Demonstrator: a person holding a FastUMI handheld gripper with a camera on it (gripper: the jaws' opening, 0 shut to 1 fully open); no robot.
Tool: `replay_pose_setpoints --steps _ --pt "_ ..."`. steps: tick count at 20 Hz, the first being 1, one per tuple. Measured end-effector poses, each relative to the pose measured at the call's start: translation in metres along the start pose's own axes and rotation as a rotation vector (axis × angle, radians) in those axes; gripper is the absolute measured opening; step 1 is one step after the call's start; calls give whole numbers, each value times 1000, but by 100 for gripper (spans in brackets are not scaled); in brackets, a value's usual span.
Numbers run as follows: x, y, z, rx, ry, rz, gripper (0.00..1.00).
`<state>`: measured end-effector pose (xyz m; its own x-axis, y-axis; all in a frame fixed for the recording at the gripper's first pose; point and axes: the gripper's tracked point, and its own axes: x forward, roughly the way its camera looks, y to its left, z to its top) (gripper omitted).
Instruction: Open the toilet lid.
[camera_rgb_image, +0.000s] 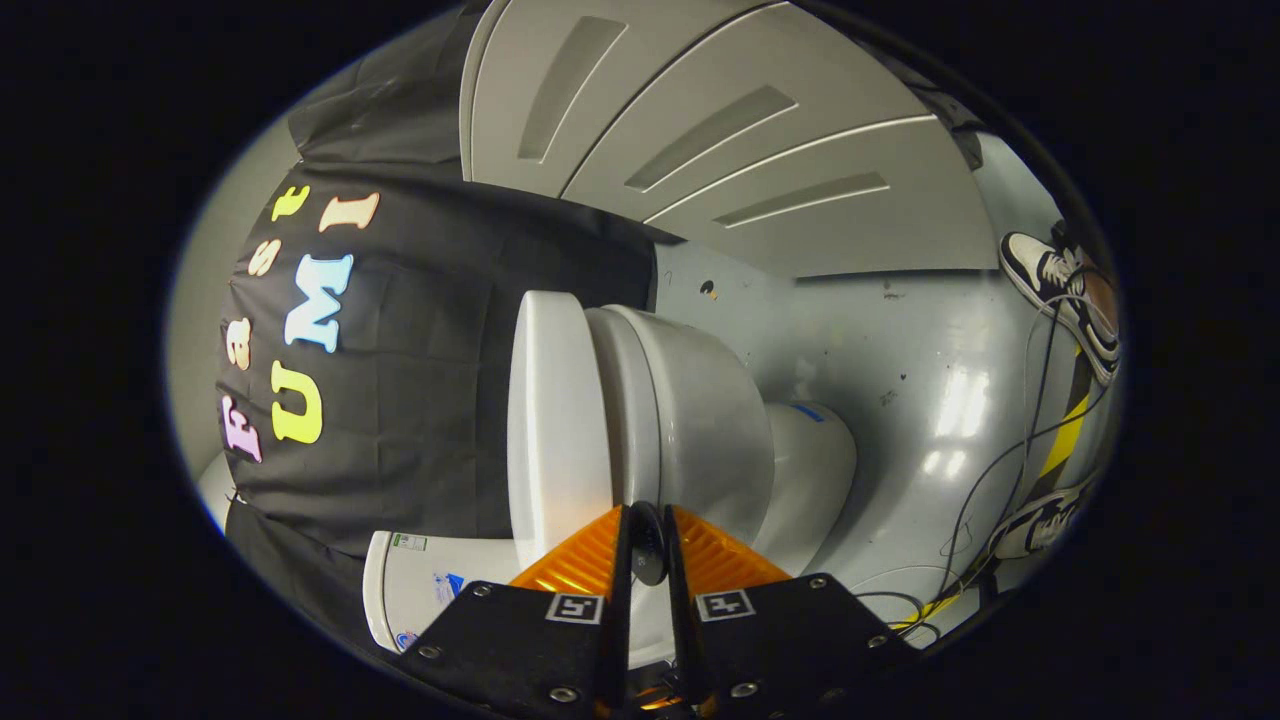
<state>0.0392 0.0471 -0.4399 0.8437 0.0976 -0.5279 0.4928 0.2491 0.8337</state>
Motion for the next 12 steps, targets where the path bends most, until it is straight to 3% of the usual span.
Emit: replay_pose_setpoints --steps 6,12 --pt "-4 6 2 3 -4 22 2" --pt "-8 13 2 -115 -22 -38 0"
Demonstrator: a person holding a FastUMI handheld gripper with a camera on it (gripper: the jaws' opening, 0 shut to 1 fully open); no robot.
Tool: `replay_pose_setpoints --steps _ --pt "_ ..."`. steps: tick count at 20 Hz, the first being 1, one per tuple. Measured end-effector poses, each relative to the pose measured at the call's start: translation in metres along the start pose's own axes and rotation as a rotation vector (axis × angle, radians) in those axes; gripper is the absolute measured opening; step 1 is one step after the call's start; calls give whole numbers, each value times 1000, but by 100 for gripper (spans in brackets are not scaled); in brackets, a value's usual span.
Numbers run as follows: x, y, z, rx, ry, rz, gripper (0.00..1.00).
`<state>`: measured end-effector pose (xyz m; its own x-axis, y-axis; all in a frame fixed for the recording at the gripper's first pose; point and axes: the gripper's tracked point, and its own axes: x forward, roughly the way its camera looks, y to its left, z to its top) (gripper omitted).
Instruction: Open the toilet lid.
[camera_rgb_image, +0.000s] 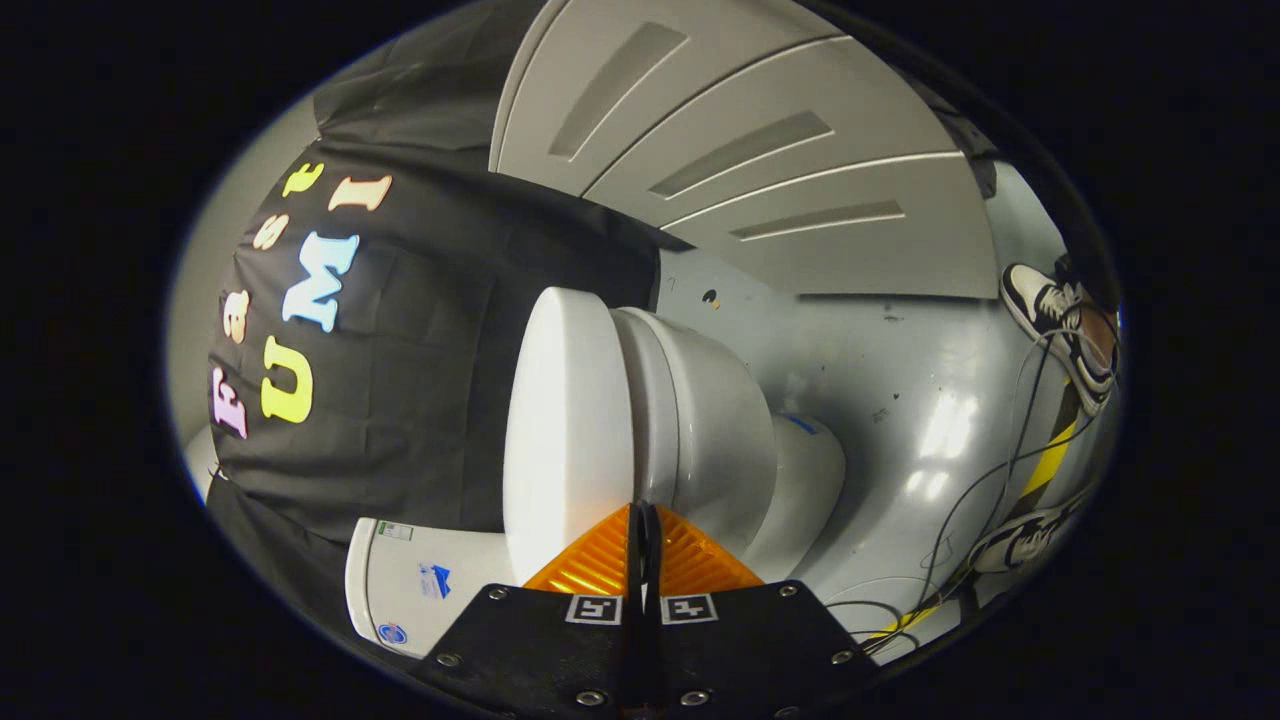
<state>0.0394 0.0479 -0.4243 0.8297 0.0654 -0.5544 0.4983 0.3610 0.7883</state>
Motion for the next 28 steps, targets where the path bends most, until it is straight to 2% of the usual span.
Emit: replay_pose_setpoints --steps 2,5,11,15,20,28 --pt "-3 9 3 -51 -16 -4 0" --pt "-7 16 5 -165 -19 -59 0" --pt "-29 62 11 -229 -93 -96 0" --pt "-47 106 5 -392 -141 -85 0" --pt "-62 143 -3 -598 -181 -118 0" --pt "-73 170 -14 -710 -232 -137 0"
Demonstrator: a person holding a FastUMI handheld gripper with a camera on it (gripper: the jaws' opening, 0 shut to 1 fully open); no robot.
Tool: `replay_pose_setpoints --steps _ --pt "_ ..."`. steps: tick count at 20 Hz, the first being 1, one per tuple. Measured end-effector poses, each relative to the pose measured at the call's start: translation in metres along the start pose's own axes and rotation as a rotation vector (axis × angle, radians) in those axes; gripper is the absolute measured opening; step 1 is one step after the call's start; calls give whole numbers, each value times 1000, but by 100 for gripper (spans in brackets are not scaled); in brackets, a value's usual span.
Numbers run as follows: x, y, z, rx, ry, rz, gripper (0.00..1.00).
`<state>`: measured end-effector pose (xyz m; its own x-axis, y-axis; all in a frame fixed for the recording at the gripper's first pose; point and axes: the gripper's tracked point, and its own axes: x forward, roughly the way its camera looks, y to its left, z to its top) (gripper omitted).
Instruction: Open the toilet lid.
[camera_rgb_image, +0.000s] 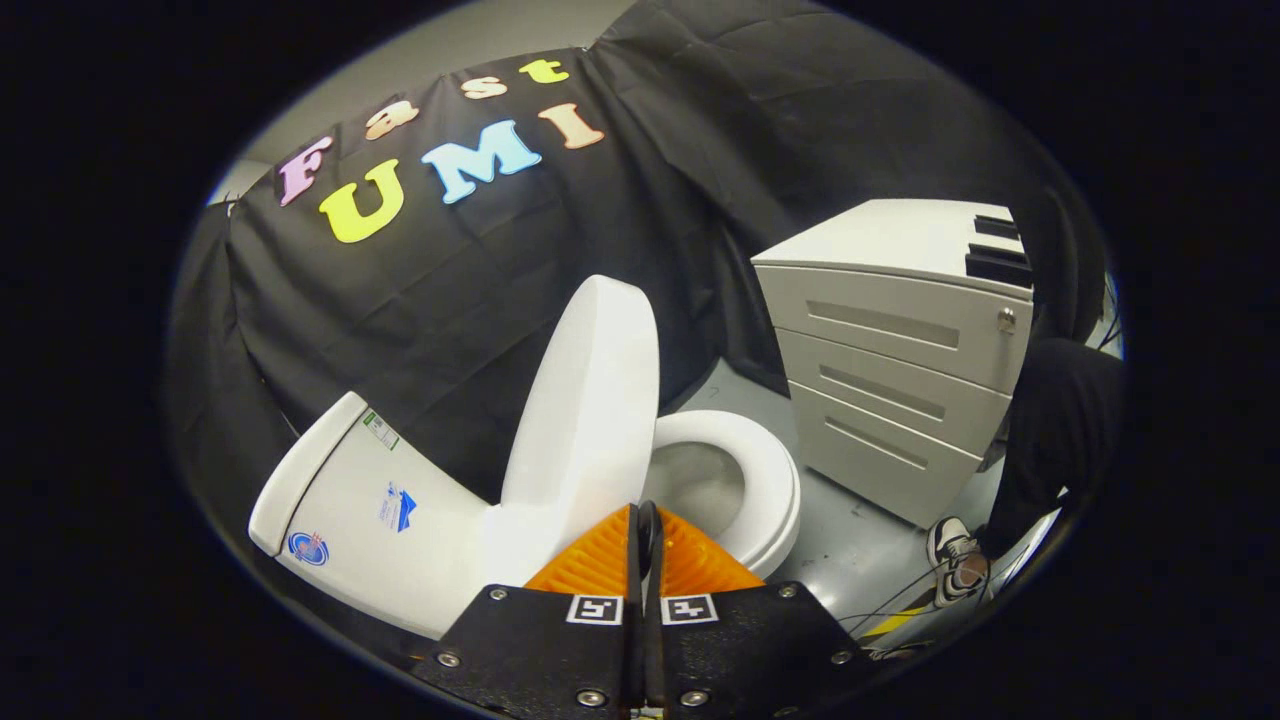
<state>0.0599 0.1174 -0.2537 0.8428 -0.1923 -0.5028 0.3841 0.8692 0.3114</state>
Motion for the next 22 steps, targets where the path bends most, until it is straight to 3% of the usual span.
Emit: replay_pose_setpoints --steps 7,22 --pt "-18 38 12 -186 -53 -17 0" --pt "-52 125 20 -409 -141 29 0"
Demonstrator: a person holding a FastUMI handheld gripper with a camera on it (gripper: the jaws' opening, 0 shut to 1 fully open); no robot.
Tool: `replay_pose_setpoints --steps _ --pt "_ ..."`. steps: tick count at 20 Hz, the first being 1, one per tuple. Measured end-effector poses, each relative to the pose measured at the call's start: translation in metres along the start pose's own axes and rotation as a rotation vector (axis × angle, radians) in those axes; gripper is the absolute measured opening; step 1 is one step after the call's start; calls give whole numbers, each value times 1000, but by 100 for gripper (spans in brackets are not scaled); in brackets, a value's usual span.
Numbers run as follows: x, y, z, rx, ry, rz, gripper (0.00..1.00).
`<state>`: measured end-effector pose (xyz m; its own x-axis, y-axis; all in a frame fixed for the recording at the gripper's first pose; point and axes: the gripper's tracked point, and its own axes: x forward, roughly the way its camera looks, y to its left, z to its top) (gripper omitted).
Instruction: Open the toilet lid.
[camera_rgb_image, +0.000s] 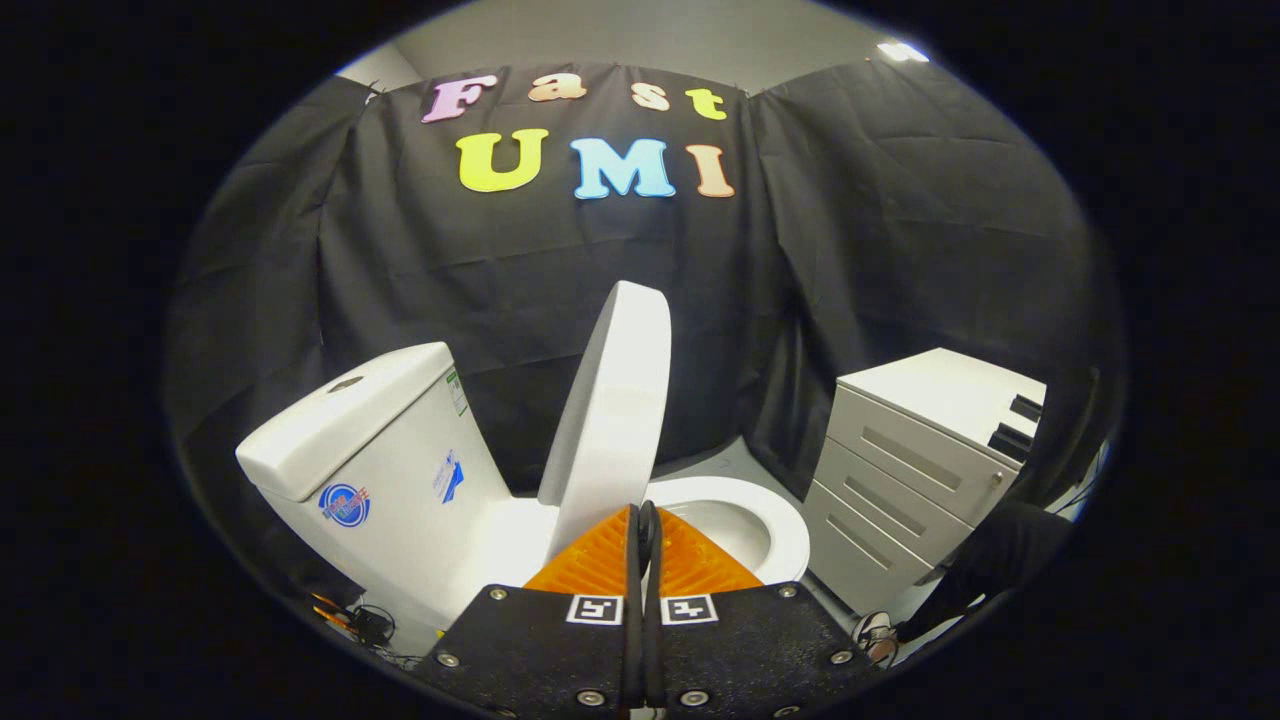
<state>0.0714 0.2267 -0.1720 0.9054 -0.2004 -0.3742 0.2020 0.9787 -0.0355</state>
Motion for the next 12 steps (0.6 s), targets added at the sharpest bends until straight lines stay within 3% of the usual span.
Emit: replay_pose_setpoints --steps 4,12 --pt "-8 25 8 -99 -22 14 0" --pt "-17 79 17 -160 -58 70 0"
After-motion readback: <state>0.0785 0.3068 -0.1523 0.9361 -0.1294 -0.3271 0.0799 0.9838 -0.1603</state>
